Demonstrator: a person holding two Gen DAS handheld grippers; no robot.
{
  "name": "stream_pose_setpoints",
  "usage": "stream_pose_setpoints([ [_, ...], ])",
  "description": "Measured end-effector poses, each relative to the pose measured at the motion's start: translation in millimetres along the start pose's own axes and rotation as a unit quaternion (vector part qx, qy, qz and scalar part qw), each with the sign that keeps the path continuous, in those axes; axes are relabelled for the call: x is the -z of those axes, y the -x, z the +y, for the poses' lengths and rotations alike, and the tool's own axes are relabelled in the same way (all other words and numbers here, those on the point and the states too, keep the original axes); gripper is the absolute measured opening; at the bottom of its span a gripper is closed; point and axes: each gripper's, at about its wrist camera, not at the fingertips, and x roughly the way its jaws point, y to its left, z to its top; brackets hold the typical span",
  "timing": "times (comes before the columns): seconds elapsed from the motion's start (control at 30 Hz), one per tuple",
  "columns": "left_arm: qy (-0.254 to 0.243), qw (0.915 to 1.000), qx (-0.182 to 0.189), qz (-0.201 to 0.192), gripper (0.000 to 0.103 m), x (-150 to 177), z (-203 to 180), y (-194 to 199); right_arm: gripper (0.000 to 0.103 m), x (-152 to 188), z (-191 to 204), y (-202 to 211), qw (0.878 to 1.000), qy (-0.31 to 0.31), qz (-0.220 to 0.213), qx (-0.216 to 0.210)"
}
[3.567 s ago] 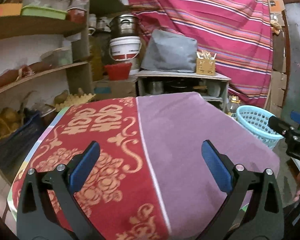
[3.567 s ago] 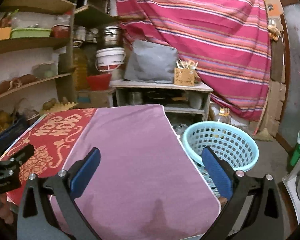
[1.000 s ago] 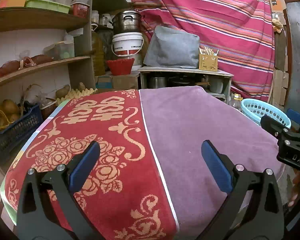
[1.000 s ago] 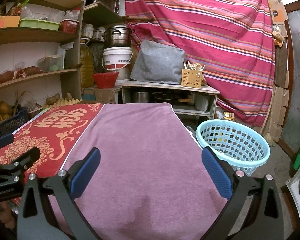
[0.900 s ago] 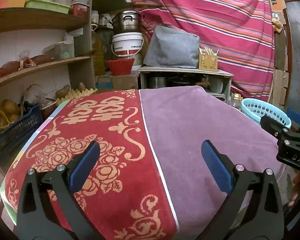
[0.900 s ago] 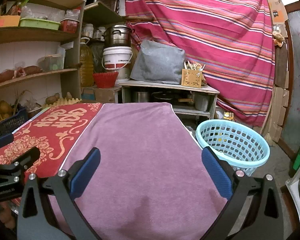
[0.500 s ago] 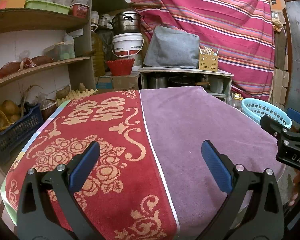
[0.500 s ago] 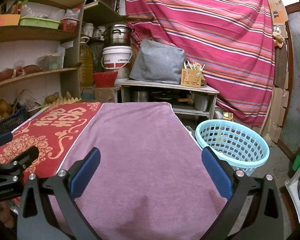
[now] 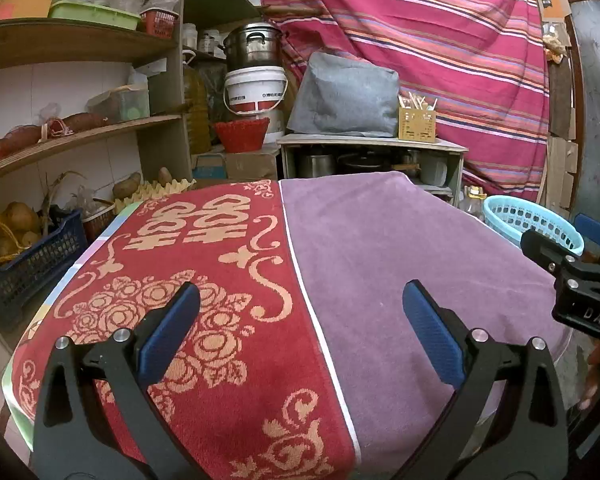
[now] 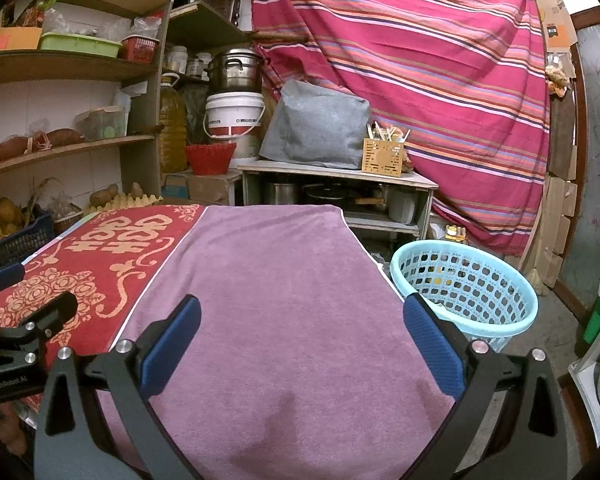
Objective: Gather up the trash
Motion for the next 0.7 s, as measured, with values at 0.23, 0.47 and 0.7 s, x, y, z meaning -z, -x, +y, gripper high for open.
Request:
stream_pose_setpoints([
  [0.23,-0.001,1.0000,-0.001,-0.001,0.098,-0.1,-0.3,0.5,0.099,0.2,0.2,0.1,1.000,0.001,-0.001,0.001],
  [0.47,-0.002,1.0000,-0.002,0.000,0.098,-0.5,0.6,0.5,0.099,2.1,-1.4,-0.8,1.000,0.002,0.001,0.001],
  [0.7,-0.001,1.0000,-0.001,0.000,0.098,-0.2,1.7,0.9,0.099,2.2,-6.1,-1.8,1.000,0.001,0.000,-0.003],
])
